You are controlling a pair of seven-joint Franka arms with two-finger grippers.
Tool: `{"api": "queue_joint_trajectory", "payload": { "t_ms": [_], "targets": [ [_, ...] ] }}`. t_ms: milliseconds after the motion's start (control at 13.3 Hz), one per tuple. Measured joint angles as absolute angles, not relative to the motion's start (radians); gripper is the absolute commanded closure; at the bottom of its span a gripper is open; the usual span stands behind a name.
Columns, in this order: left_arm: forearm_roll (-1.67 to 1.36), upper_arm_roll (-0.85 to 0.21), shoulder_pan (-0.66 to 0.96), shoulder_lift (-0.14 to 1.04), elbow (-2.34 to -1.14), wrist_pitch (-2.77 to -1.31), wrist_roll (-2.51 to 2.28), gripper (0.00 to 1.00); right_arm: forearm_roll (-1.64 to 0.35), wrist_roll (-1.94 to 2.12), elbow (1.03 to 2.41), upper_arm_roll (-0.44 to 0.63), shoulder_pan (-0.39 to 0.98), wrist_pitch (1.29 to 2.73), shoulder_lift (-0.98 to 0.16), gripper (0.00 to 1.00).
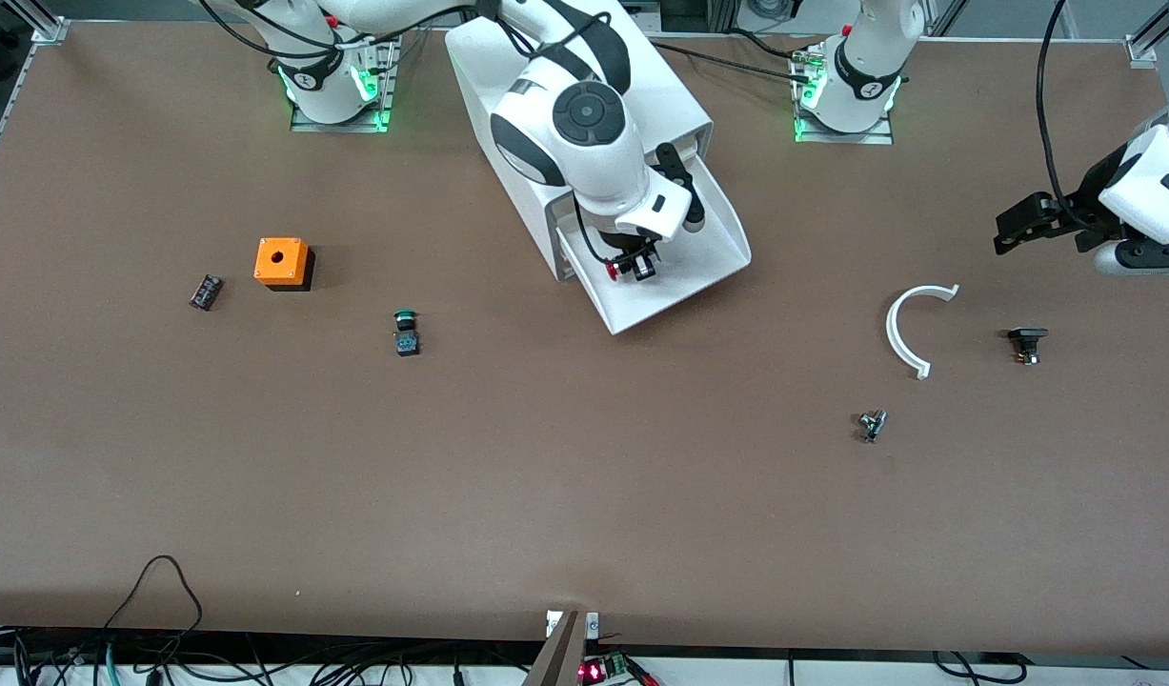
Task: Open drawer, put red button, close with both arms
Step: 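Lower the red button into the open drawer with the right gripper, then open the right gripper and withdraw while the left gripper approaches the drawer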
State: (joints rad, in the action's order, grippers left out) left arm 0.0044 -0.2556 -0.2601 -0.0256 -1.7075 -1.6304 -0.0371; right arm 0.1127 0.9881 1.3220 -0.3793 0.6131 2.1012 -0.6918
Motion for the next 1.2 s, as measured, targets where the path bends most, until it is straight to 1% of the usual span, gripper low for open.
{"api": "queue_joint_trajectory", "payload": {
  "t_ms": [225,376,526,601,676,751,1052,1202],
  "targets": [
    [0.004,-0.255,-0.26,-0.025,-1.707,-1.63,-0.051,0.0,0.116,0.988,1.319,-0.379,0.647,2.099,-0.697,0.76],
    [0.004,-0.255,-0.26,-0.025,-1.707,-1.63,-0.071,0.0,0.116,0.988,1.317,-0.378,0.666,2.096,-0.697,0.73],
    [0.004,-0.255,-0.26,-0.025,-1.707,-1.63,-0.075,0.0,0.116,0.988,1.317,-0.369,0.684,2.091,-0.7,0.67],
    [0.004,-0.255,-0.26,-0.024,-1.707,-1.63,-0.076,0.0,0.116,0.988,1.318,-0.366,0.69,2.089,-0.703,0.61],
    [0.004,-0.255,-0.26,-0.021,-1.706,-1.63,-0.077,0.0,0.116,0.988,1.319,-0.365,0.695,2.089,-0.709,0.46],
    [0.004,-0.255,-0.26,-0.017,-1.706,-1.63,-0.078,0.0,0.116,0.986,1.319,-0.365,0.7,2.089,-0.716,0.0],
    [0.004,-0.255,-0.26,-0.005,-1.701,-1.631,-0.079,0.0,0.116,0.901,1.309,-0.347,0.707,2.09,-0.712,0.0],
    [0.004,-0.255,-0.26,-0.003,-1.701,-1.631,-0.079,0.0,0.115,0.847,1.283,-0.335,0.673,2.088,-0.666,0.0]
  ]
}}
